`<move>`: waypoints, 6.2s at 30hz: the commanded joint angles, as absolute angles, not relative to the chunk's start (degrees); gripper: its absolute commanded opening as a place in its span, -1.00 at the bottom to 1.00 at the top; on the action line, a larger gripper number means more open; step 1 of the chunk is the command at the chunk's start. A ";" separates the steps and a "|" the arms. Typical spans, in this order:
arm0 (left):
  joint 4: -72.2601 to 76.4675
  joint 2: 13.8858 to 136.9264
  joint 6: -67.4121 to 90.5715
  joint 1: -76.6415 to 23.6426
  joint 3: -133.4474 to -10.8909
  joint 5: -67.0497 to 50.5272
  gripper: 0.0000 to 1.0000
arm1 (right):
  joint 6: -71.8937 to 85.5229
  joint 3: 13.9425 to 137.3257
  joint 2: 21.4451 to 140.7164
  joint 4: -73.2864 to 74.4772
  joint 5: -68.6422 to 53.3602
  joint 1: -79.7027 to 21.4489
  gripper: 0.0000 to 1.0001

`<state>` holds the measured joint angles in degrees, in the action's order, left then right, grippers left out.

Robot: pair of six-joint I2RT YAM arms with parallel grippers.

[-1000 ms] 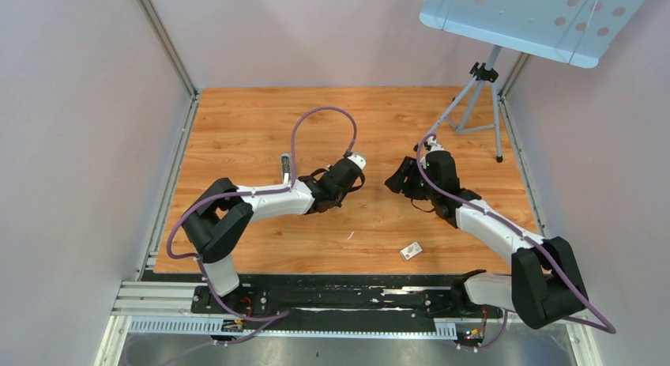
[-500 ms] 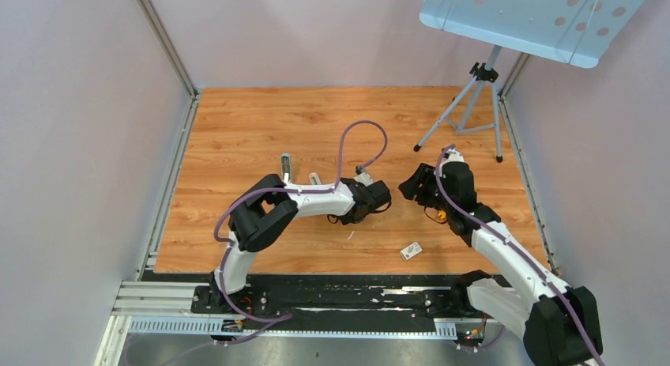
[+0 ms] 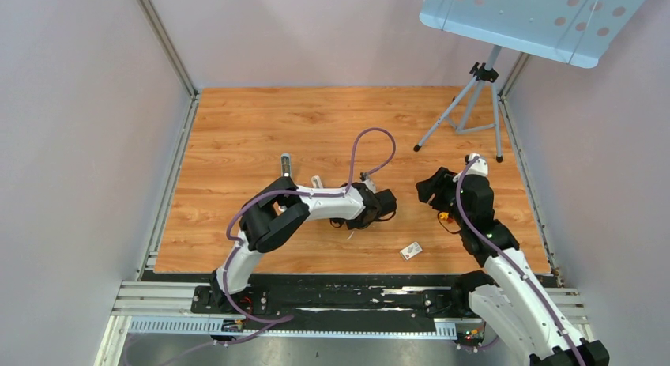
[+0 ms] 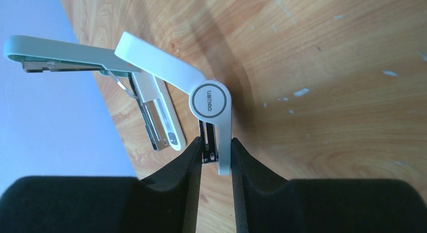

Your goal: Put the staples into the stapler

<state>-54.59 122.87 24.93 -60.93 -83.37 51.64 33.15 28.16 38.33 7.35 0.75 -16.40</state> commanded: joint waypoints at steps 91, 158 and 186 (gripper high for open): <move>-27.83 59.99 21.25 -39.99 -45.47 8.43 0.07 | 39.73 17.03 45.10 26.56 -20.05 -15.53 0.33; 4.53 72.95 17.75 -68.75 -35.00 19.40 0.34 | 24.34 34.12 78.61 4.28 -35.32 -28.34 -0.09; 6.64 92.77 13.13 -71.89 -42.57 18.20 0.14 | 25.18 27.27 71.92 4.08 -38.14 -22.71 -0.12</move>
<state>3.18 92.14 14.57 -71.50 -42.15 19.33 24.69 28.86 72.14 4.89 -36.67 -23.68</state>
